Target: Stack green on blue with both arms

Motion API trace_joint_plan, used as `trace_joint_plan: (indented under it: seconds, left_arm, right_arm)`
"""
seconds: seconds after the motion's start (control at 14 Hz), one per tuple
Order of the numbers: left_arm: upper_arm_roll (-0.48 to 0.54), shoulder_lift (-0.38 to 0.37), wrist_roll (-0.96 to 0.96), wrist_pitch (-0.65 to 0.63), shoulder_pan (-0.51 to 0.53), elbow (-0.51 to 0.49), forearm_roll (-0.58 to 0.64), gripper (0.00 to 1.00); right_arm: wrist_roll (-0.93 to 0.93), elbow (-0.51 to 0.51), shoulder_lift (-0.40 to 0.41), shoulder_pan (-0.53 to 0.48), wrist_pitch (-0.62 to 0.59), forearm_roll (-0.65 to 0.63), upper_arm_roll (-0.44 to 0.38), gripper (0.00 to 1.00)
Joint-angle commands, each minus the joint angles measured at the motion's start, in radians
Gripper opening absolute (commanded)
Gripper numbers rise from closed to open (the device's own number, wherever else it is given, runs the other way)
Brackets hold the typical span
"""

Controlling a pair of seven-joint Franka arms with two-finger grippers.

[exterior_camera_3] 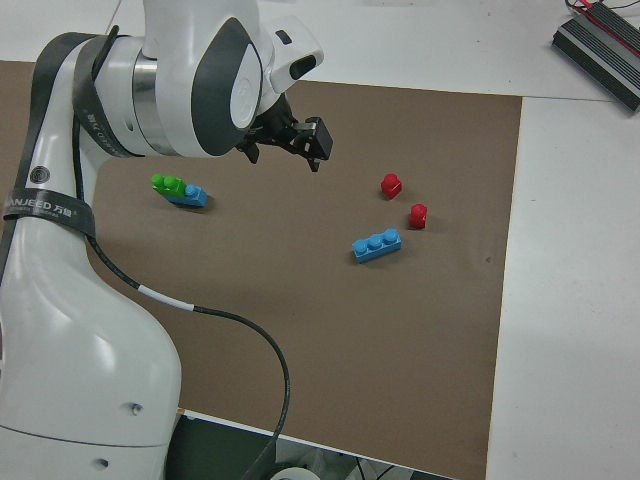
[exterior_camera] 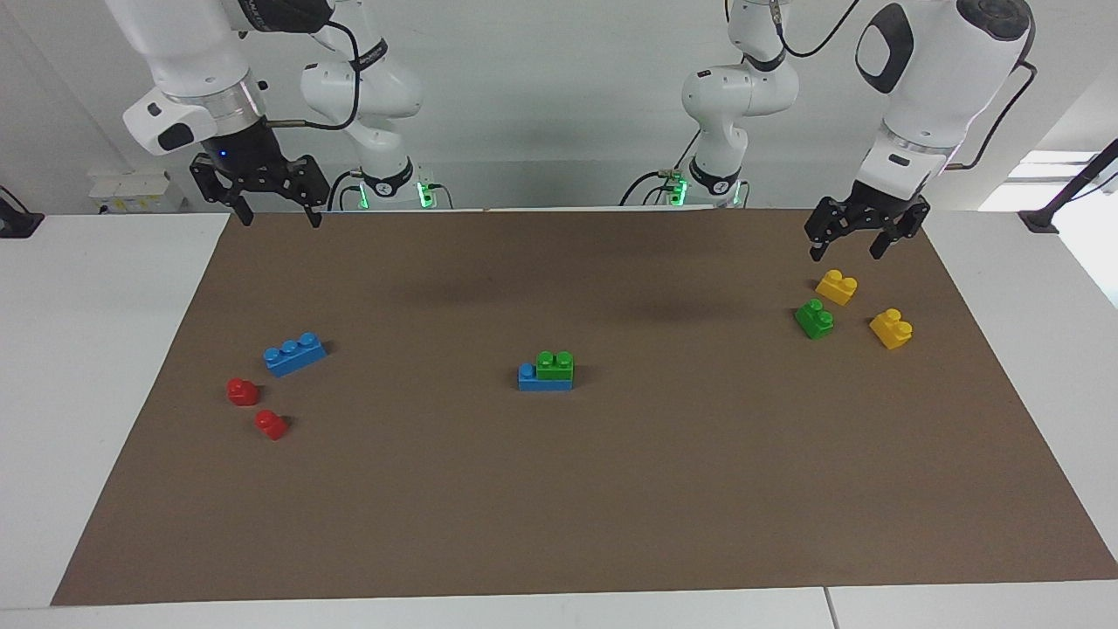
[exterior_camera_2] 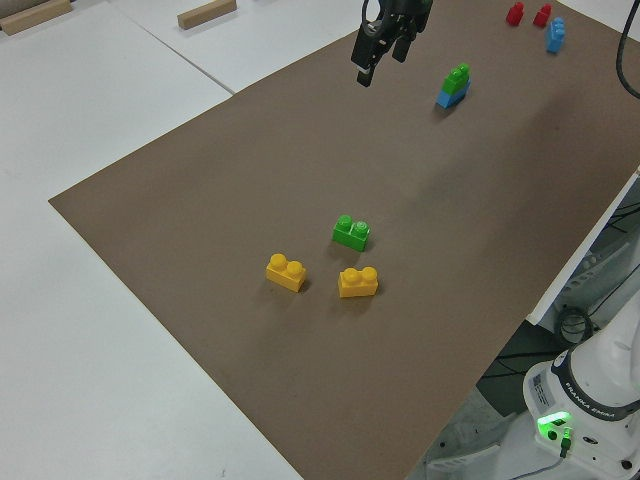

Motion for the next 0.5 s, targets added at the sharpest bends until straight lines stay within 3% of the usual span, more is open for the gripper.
trace_joint_plan:
  seconds: [0.0, 0.43]
  left_arm:
    - [0.001, -0.025, 0.002, -0.026, 0.008, -0.022, -0.022, 1.0]
    - [0.001, -0.028, 0.002, -0.051, 0.008, -0.022, -0.022, 1.0]
  right_arm:
    - [-0.017, 0.0, -0.002, -0.01, -0.016, -0.001, 0.009, 1.0]
    - [-0.017, 0.0, -0.002, -0.01, -0.024, -0.003, 0.009, 1.0]
